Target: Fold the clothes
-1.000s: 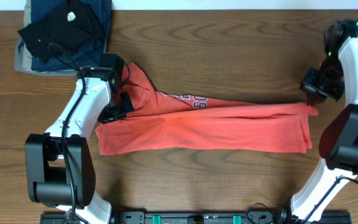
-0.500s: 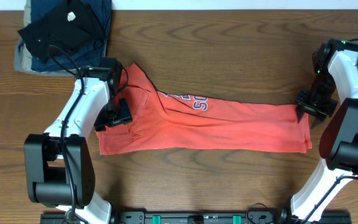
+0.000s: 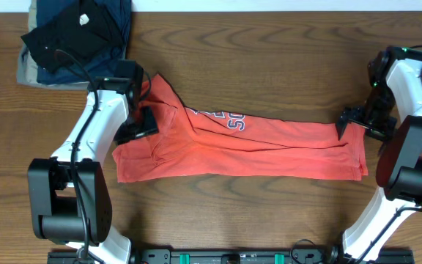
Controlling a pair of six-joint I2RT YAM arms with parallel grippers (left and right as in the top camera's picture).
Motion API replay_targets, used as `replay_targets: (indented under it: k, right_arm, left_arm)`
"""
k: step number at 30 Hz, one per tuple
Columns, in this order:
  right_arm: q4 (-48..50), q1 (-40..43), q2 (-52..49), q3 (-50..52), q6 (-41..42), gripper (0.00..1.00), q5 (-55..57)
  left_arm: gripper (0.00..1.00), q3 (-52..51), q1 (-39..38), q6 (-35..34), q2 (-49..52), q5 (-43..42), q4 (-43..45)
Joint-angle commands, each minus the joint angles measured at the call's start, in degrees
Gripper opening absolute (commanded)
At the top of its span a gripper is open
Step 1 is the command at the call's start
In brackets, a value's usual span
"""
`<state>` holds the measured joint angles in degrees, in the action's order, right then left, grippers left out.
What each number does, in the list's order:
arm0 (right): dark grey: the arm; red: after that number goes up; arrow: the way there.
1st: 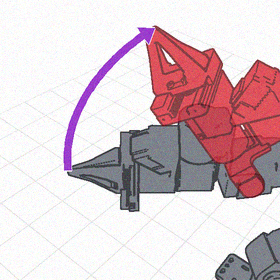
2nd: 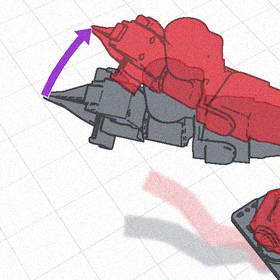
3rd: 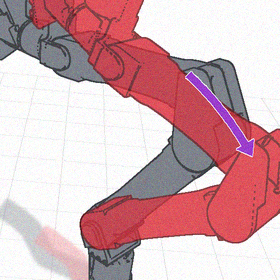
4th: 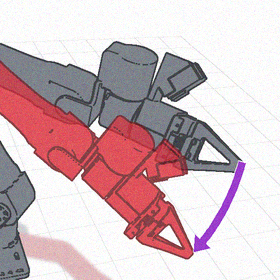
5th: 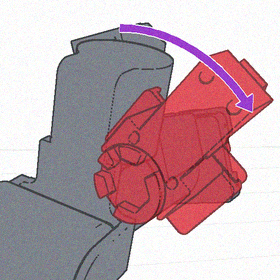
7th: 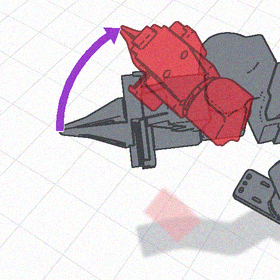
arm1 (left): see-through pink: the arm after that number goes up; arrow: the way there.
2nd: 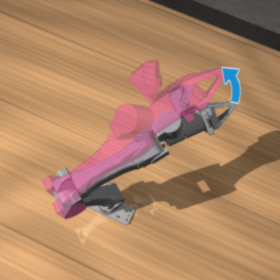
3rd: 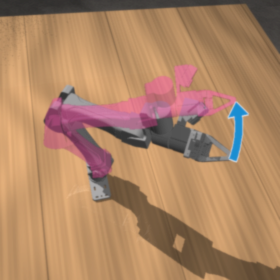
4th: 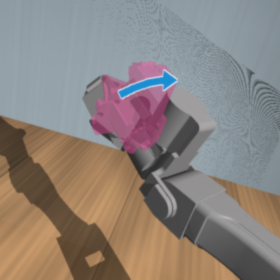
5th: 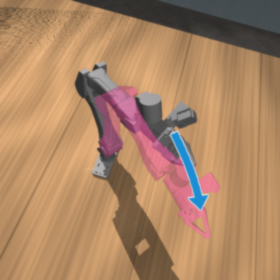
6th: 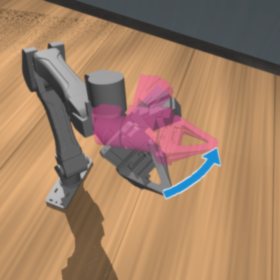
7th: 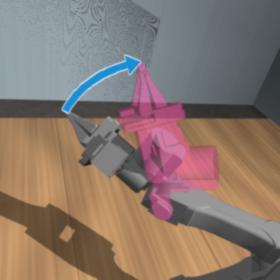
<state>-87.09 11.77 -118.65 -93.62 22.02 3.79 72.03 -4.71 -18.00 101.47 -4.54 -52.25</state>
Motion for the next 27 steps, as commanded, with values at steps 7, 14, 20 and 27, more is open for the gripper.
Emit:
replay_targets:
  k: [7, 14, 20, 27]
  right_arm:
    - [2.32, -6.82, 0.31, 0.22, -1.95, 0.99, -3.17]
    - [4.02, -11.13, 0.31, 0.22, -1.9, 0.99, -3.23]
    - [4.02, -14.23, 0.31, 0.22, -1.92, 0.99, -3.21]
    - [4.52, -16.37, 0.31, 0.22, -1.92, 0.99, -3.19]
  left_arm:
    - [0.66, 1.22, -0.87, 5.9, -0.28, -6.6, 8.44]
    - [0.66, 1.22, -6.1, 9.44, 1.68, 0.04, 12.85]
    - [0.66, 1.22, -9.88, 9.16, 3.98, 7.08, 15.3]
    - [0.65, 1.22, -10.1, 7.89, 6.08, 9.31, 17.22]
